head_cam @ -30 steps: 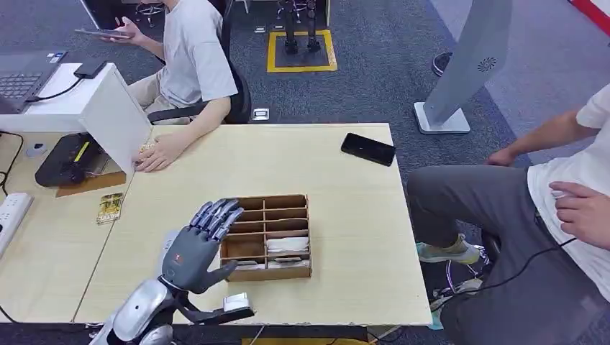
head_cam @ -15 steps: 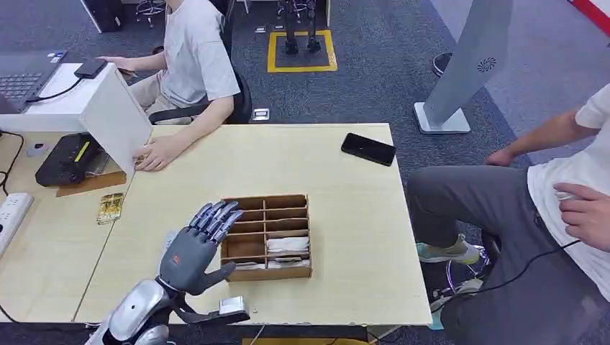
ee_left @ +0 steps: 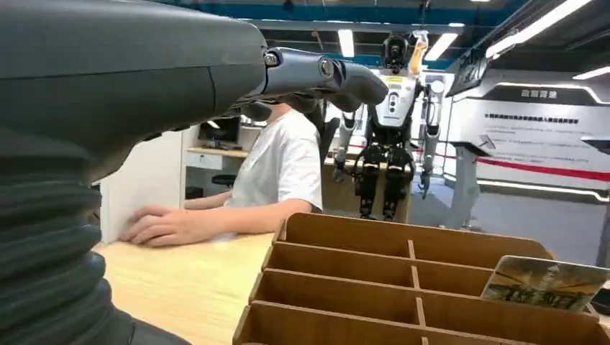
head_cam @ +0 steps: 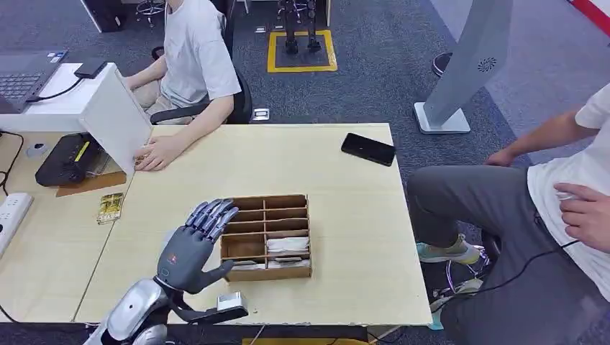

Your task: Pass the card to the sensor for recognition and then transmit it.

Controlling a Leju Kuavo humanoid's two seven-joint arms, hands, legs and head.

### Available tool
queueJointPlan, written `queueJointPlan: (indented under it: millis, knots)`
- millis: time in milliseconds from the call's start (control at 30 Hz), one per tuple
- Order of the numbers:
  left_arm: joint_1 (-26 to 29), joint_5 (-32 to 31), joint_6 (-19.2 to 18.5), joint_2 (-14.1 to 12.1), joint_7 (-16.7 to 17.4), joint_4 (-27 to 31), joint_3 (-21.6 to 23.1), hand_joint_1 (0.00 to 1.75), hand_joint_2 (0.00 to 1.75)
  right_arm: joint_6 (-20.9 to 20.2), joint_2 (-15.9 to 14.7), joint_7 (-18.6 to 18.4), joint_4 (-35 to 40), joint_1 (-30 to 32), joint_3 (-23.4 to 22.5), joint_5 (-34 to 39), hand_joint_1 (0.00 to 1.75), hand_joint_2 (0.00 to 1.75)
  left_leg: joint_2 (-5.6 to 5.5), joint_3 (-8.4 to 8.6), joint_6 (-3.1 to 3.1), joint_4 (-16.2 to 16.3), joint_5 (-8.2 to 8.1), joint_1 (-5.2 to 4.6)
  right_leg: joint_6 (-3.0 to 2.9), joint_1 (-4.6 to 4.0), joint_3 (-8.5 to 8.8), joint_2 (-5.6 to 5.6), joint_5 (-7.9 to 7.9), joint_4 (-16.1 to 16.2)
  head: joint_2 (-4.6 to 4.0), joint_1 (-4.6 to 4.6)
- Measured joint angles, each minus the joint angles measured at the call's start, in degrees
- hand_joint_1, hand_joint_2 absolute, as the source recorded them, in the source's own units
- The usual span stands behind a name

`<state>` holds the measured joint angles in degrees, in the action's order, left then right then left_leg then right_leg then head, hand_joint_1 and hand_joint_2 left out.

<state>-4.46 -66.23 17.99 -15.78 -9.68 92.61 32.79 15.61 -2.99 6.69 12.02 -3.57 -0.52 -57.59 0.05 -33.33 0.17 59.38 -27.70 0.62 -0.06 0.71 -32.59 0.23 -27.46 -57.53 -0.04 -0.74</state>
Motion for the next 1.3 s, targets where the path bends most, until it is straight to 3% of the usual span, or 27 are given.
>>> queueJointPlan:
  millis: [1000,1300]
  knots:
    - [0.4,1.4,2.1,0.0,-0.5,0.8,-0.6,0.0,1.75,0.0,0.0,-0.1,0.0,0.0,-0.7,-0.9,0.0,0.0,0.0,-0.01,0.0,0.0,0.0,0.0,0.0,0.0,0.0,0.0,0.0,0.0,0.0,0.0]
    - [1.4,3.3,1.2,-0.9,-2.5,1.2,-0.7,0.0,1.75,0.0,0.0,0.0,0.0,0.1,-1.1,-1.0,0.0,0.0,-0.01,-0.01,0.0,0.0,0.0,0.0,0.0,0.0,-0.01,-0.01,0.0,0.0,0.0,-0.02]
